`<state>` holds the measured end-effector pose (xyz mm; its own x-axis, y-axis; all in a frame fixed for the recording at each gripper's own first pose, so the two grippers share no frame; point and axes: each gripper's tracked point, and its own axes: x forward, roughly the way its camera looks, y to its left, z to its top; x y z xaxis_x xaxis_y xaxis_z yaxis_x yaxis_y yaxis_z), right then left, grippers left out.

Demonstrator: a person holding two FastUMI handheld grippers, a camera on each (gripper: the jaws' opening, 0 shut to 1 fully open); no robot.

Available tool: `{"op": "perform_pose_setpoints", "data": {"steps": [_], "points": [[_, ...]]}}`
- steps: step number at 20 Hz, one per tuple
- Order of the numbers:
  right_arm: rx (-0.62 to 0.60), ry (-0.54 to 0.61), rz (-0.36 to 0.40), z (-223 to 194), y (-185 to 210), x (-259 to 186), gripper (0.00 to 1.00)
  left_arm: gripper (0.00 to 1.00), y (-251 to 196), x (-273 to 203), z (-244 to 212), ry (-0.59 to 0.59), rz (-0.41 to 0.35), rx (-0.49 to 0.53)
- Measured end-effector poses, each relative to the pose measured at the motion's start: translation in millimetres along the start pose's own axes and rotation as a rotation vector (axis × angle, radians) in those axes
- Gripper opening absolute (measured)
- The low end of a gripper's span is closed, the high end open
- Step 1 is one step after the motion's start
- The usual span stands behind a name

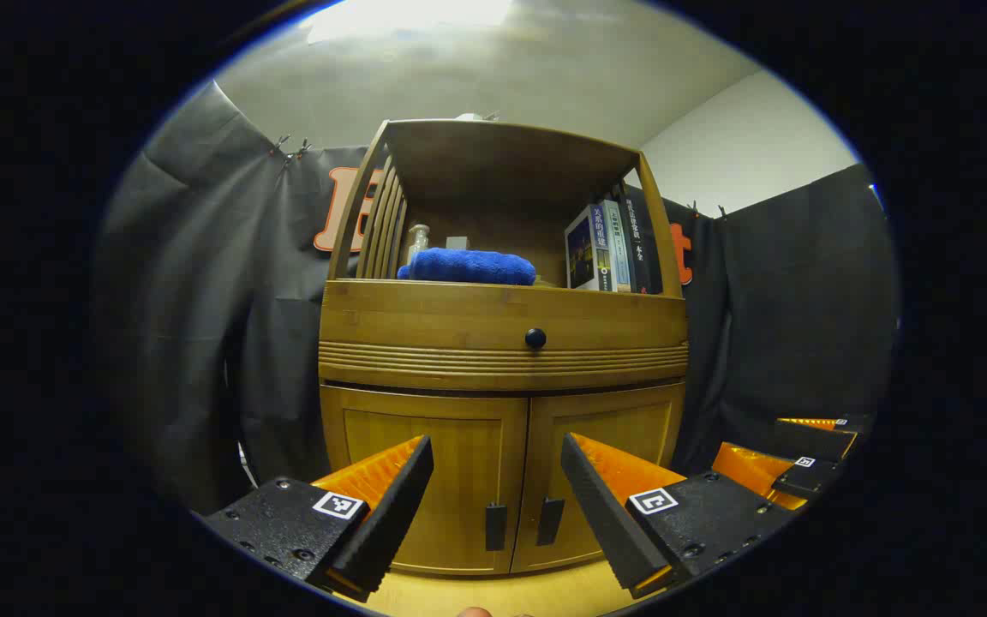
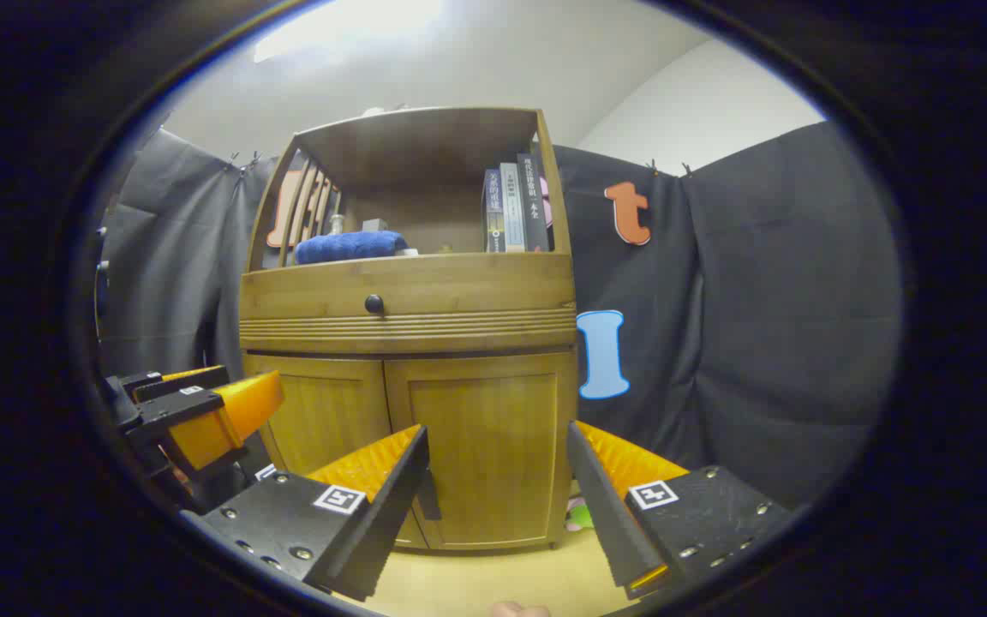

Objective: Open the right door of the double-door shoe cabinet with the right hand, and open the left door with the left hand.

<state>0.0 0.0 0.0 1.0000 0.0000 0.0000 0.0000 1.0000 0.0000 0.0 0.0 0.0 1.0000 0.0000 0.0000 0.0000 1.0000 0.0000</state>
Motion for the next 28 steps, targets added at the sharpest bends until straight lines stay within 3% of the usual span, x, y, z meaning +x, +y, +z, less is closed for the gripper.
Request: {"op": "perform_pose_setpoints", "data": {"steps": [18,22,28], "points": [[-0.036,-0.006,0.125,-4.1,19.3,17.8,0.94,0.97,39.3,-22.3,0.8,-0.014,0.185,-0.027],[-0.038,0.032,0.184,-21.3,30.0,29.9,0.94,0.98,47.5,-27.5,10.6,-0.039,0.234,-0.013],[-0.049,0.085,0.203,-51.8,57.5,55.7,0.94,0.98,86.1,-31.1,11.7,-0.059,0.288,0.003]]}}
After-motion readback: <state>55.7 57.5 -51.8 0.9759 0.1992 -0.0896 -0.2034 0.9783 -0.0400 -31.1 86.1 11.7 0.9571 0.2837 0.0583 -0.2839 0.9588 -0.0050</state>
